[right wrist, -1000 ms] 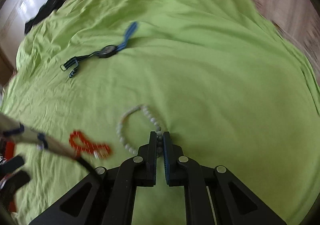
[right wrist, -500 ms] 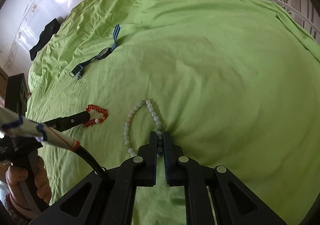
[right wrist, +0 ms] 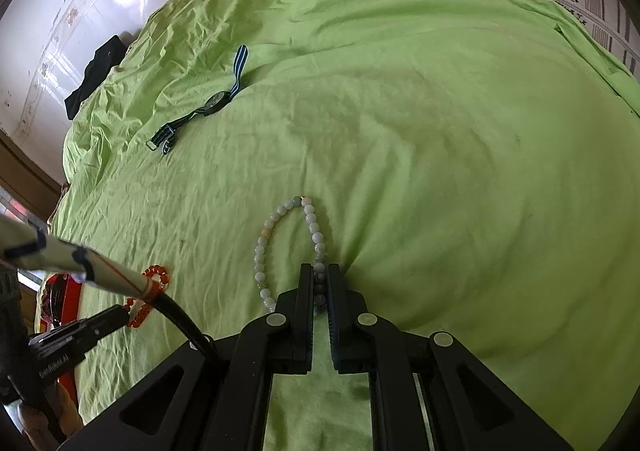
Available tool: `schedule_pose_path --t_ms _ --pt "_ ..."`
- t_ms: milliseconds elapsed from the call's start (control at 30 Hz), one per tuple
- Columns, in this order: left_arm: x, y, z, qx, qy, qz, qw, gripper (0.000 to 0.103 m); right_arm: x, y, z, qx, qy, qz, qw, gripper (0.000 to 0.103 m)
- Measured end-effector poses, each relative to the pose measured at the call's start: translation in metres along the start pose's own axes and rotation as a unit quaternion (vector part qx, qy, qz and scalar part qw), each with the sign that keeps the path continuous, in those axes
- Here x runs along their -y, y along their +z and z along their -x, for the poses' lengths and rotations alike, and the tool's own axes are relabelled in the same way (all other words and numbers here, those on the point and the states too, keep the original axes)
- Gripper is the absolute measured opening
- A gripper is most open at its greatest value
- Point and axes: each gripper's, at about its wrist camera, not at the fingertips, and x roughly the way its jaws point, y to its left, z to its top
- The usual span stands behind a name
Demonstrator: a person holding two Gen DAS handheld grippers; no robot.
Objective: Organize jewelry
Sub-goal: 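Grasp the red bead bracelet with the left tool while the right tool grasps the pale green bead bracelet, then lift both bracelets and carry them toward the tray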
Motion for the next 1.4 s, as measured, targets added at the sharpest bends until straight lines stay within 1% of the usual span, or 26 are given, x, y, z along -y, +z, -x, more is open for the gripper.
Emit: schedule_pose_path --t_ms 67,167,233,333,400,567,733,833,867,933,967,1067,1100,1133,1233,1400 --pt "0.0 0.005 -0.001 0.007 -0.015 0.003 0.9999 0.008 0.0 0.0 -0.001 0.0 0.001 -0.001 1.0 0.007" --pt "0.004 0.012 -0.007 0.016 -0.018 -0.01 0.9997 0.008 0.0 0.0 -0.001 0.0 0.001 0.001 1.0 0.007" --pt "0.005 0.014 -0.014 0.01 -0.022 -0.01 0.9997 0.009 -0.001 0.0 -0.002 0.001 0.0 0.003 1.0 0.007" --pt "0.009 0.015 -0.027 0.002 -0.015 -0.026 0.9996 0.009 -0.003 0.0 -0.005 0.002 -0.004 0.012 1.0 0.007" --pt "0.01 0.014 -0.031 -0.007 -0.021 -0.028 0.9994 0.009 -0.004 0.001 -0.007 0.003 -0.006 0.018 1.0 0.007" --pt "0.017 0.01 -0.034 0.0 -0.002 -0.039 0.9992 0.009 -0.008 0.002 -0.011 0.008 -0.012 0.031 0.999 0.007" --pt "0.014 0.006 -0.029 -0.004 -0.017 -0.02 0.9996 0.009 -0.009 0.001 -0.011 0.01 -0.013 0.034 0.999 0.007" --pt "0.015 0.006 -0.032 -0.007 -0.01 -0.021 0.9997 0.009 -0.01 0.002 -0.011 0.01 -0.016 0.037 0.999 0.007" --pt "0.017 0.007 -0.033 -0.008 -0.008 -0.023 0.9997 0.01 -0.01 0.002 -0.011 0.011 -0.016 0.037 0.999 0.007" --pt "0.019 0.009 -0.036 -0.007 -0.011 -0.024 0.9996 0.015 -0.01 0.001 -0.011 0.012 -0.014 0.035 0.999 0.007" --pt "0.019 0.01 -0.037 -0.008 -0.01 -0.023 0.9997 0.015 -0.01 0.002 -0.012 0.012 -0.012 0.033 0.999 0.007" --pt "0.024 0.016 -0.043 -0.005 0.004 -0.028 0.9996 0.015 -0.009 0.002 -0.014 0.013 -0.009 0.03 0.999 0.007" --pt "0.027 0.017 -0.044 -0.006 0.008 -0.031 0.9995 0.014 -0.009 0.002 -0.014 0.013 -0.008 0.03 0.999 0.007" --pt "0.027 0.018 -0.043 -0.003 0.012 -0.029 0.9995 0.007 -0.009 0.002 -0.014 0.013 -0.006 0.029 0.999 0.007" --pt "0.026 0.015 -0.035 0.003 0.01 -0.019 0.9998 0.007 -0.009 0.004 -0.012 0.016 0.003 0.03 0.999 0.007" --pt "0.027 0.008 0.002 0.027 0.004 -0.017 0.9995 0.007 -0.019 0.004 -0.002 0.032 0.017 0.046 0.998 0.006"
